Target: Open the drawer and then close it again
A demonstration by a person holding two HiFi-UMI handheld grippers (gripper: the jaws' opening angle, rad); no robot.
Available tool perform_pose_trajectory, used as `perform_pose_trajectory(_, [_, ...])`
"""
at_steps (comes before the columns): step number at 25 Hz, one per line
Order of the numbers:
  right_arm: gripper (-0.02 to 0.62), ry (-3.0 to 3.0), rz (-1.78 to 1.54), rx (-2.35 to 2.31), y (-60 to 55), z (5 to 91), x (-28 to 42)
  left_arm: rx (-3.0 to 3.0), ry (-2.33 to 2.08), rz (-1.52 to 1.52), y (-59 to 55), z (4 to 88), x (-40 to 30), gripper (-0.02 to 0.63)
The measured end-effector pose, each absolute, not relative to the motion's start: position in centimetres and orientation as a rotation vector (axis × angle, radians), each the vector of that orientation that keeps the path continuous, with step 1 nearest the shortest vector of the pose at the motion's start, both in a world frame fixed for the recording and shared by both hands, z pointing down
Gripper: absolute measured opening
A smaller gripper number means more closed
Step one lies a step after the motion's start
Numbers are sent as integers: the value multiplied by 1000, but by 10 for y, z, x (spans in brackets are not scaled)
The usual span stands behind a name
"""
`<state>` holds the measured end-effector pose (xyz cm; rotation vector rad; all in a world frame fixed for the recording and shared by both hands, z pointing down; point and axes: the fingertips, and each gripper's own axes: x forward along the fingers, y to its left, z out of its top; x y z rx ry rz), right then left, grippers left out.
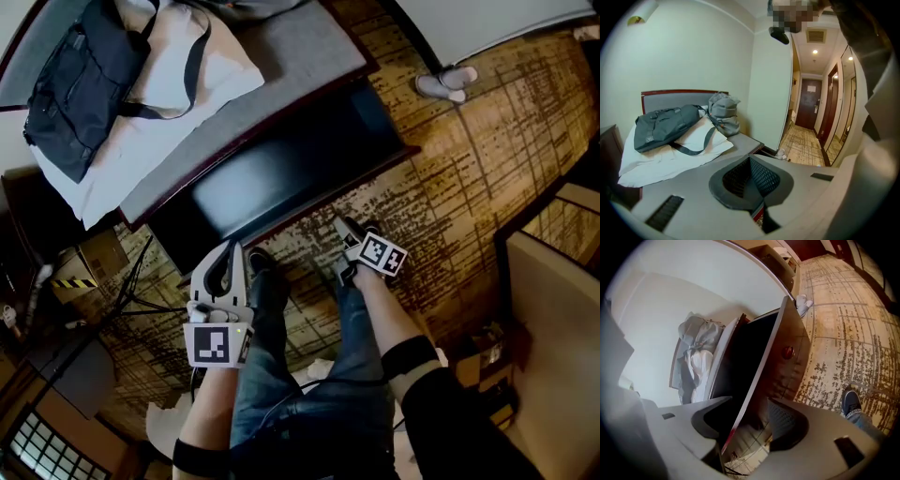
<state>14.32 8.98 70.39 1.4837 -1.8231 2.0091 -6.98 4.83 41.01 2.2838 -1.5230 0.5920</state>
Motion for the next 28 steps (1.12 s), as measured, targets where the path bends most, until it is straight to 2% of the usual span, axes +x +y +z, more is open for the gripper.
perform_pose_trajectory(16, [257, -1904, 2222, 1571, 45, 749, 129, 2203, -1539, 574, 55, 472, -76, 3])
perform_pose_trajectory(19, [245, -1893, 2265, 1612, 41, 747, 129, 2182, -1538, 578, 57, 475, -83, 3])
perform_pose_trajectory(22, [207, -1882, 2303, 1645, 42, 748, 129, 2173, -1545, 571, 55, 478, -89, 3])
perform_pose_trajectory(28, [199, -1891, 2303, 1634, 28, 750, 121, 2144, -1559, 564, 56, 486, -98, 3])
